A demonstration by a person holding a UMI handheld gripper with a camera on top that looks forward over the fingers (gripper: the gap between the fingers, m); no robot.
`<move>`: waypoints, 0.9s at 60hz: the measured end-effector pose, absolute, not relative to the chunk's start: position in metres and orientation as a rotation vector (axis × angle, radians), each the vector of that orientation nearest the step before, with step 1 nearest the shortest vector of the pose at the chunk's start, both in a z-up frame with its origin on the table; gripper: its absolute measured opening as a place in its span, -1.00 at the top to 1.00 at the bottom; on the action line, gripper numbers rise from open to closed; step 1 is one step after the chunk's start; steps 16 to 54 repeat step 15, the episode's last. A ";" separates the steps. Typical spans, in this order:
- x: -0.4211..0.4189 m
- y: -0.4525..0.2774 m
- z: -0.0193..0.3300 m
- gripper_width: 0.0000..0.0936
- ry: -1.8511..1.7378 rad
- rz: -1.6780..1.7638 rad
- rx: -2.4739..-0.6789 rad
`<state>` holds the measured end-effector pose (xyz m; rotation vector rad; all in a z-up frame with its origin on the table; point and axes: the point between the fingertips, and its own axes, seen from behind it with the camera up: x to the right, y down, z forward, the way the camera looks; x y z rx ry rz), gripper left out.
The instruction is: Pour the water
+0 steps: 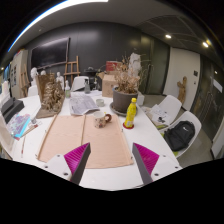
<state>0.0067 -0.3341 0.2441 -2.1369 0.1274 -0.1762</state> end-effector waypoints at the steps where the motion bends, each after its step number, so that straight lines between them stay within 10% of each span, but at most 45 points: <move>1: 0.007 -0.334 0.245 -0.84 0.127 -0.182 -2.134; 54: 0.016 -0.348 0.246 -0.84 0.128 -0.248 -2.136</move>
